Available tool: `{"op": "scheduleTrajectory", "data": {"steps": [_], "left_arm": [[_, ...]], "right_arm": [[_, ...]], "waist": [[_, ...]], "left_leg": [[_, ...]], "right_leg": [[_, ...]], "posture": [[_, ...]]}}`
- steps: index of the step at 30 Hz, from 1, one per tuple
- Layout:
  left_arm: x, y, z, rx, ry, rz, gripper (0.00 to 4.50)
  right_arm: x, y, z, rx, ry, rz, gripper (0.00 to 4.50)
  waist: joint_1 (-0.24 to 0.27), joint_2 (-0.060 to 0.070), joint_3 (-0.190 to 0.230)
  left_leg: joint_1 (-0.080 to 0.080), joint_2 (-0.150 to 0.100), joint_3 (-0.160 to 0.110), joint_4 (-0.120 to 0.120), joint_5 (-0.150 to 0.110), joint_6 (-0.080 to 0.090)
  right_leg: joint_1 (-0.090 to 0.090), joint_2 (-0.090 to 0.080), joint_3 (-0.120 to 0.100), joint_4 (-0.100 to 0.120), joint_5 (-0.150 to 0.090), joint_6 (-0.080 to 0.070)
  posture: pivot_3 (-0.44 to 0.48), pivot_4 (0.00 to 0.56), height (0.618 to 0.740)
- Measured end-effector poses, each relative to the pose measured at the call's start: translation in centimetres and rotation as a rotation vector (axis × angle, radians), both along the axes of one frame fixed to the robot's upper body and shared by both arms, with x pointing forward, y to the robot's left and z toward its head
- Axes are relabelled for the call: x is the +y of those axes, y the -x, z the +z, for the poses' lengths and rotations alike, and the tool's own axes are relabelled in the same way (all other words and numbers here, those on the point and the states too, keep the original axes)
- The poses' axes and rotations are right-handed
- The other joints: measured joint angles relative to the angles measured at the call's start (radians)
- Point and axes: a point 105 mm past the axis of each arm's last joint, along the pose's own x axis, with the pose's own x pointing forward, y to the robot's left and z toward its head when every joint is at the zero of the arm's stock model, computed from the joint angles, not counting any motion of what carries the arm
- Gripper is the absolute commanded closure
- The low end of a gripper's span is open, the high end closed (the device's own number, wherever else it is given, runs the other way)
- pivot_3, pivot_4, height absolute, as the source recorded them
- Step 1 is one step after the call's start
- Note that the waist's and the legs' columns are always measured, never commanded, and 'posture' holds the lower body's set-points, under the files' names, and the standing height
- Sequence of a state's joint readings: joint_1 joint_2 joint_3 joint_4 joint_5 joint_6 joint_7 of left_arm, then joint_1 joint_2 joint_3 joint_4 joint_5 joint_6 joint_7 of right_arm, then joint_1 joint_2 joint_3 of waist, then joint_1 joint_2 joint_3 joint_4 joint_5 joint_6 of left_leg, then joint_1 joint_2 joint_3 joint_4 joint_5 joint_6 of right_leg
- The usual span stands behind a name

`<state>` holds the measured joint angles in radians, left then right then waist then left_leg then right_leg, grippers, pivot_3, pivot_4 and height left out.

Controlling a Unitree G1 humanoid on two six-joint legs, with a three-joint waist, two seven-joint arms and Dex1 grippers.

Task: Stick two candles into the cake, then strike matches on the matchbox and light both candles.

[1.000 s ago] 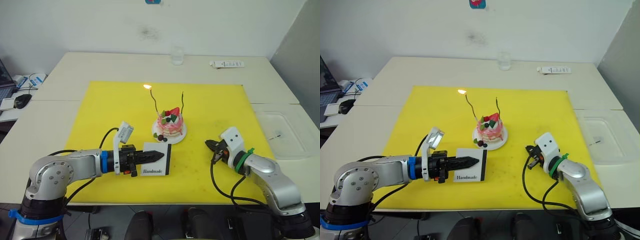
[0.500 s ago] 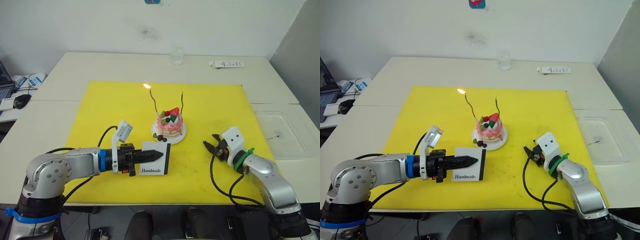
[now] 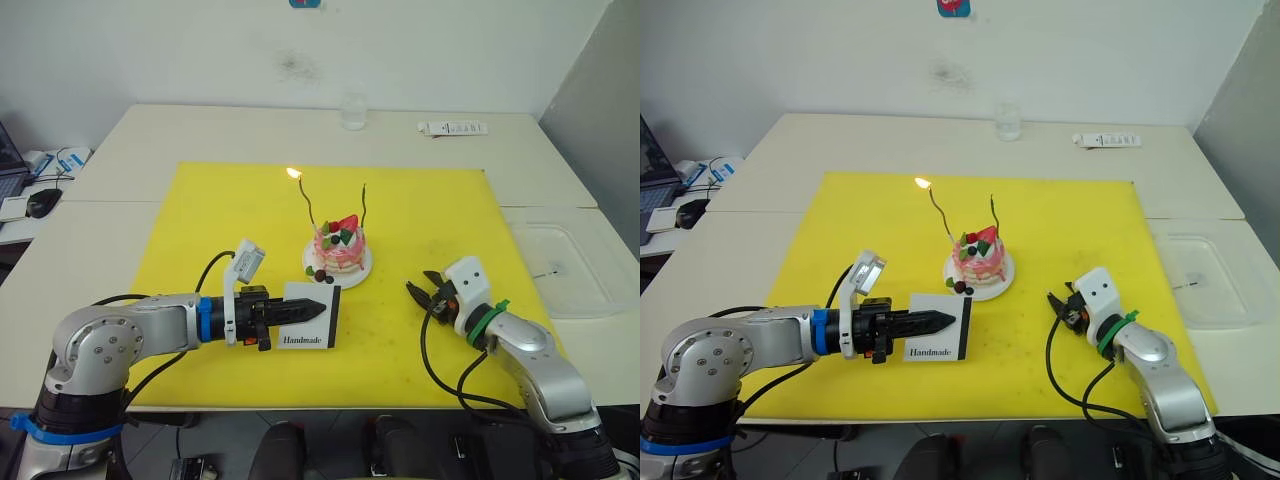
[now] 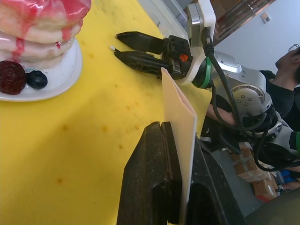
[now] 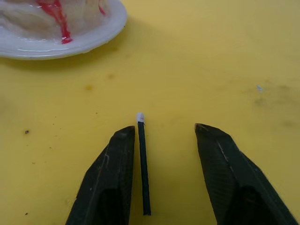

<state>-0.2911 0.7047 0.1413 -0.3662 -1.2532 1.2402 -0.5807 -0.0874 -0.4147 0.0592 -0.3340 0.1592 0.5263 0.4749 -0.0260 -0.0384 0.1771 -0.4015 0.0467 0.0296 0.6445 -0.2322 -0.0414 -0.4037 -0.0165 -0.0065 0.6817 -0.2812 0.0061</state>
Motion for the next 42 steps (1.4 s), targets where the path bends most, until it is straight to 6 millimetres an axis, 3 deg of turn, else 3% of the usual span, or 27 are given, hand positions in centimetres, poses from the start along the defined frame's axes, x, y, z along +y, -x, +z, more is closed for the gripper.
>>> {"op": "scheduleTrajectory", "data": {"steps": [3, 4, 16, 21, 26, 33, 42], "left_arm": [[0.0, 0.0, 0.0, 0.000, 0.000, 0.000, 4.50], [0.0, 0.0, 0.0, 0.000, 0.000, 0.000, 4.50], [0.1, 0.0, 0.0, 0.000, -0.005, 0.003, 4.50], [-0.1, -0.3, -0.1, -0.002, -0.013, 0.007, 4.50], [-1.2, -1.1, 0.0, -0.026, -0.007, 0.009, 4.50], [-2.0, -2.1, -0.2, -0.043, -0.003, 0.036, 4.50], [-2.0, -2.2, -0.2, -0.051, -0.005, 0.035, 4.50]], "right_arm": [[0.1, 0.1, -0.1, 0.006, 0.000, 0.005, 4.38], [0.1, 0.1, -0.1, 0.007, 0.000, 0.007, 4.46], [0.5, 0.8, 0.5, 0.011, -0.006, 0.034, 4.46], [1.2, 0.9, 3.5, -0.088, 0.056, 0.121, 4.46], [3.4, 2.5, 6.7, -0.160, 0.106, 0.304, 4.46], [5.6, 5.1, 8.2, -0.133, 0.166, 0.541, 4.46], [7.8, 4.3, 8.7, -0.146, 0.202, 0.598, 4.46]], "waist": [[0.000, 0.000, 0.000], [0.000, 0.000, 0.000], [0.001, 0.000, 0.000], [0.001, 0.000, 0.000], [0.002, 0.000, 0.000], [0.001, 0.000, 0.000], [0.000, 0.000, 0.000]], "left_leg": [[0.000, 0.000, 0.000, 0.000, 0.000, 0.000], [0.000, -0.001, 0.000, 0.000, 0.000, 0.000], [0.000, 0.000, 0.000, 0.000, 0.000, 0.000], [0.000, -0.001, 0.000, 0.000, 0.000, 0.000], [0.000, -0.001, 0.000, 0.000, 0.000, 0.000], [0.000, -0.001, 0.000, 0.000, 0.000, 0.000], [-0.001, -0.001, -0.001, 0.000, 0.000, 0.000]], "right_leg": [[0.000, 0.000, 0.000, 0.000, 0.000, 0.000], [0.000, 0.000, 0.000, 0.000, 0.000, 0.000], [0.000, 0.000, 0.000, 0.000, 0.000, 0.000], [0.000, 0.000, 0.000, 0.000, 0.000, 0.000], [0.000, 0.000, 0.000, 0.000, 0.000, 0.000], [0.000, 0.000, -0.001, -0.001, 0.000, 0.000], [0.000, 0.000, -0.001, 0.000, 0.000, 0.000]], "posture": [[0.000, 0.150, 0.740], [0.000, 0.150, 0.740], [0.000, 0.150, 0.740], [0.000, 0.150, 0.740], [0.000, 0.150, 0.740], [0.000, 0.150, 0.740], [0.000, 0.150, 0.740]]}}
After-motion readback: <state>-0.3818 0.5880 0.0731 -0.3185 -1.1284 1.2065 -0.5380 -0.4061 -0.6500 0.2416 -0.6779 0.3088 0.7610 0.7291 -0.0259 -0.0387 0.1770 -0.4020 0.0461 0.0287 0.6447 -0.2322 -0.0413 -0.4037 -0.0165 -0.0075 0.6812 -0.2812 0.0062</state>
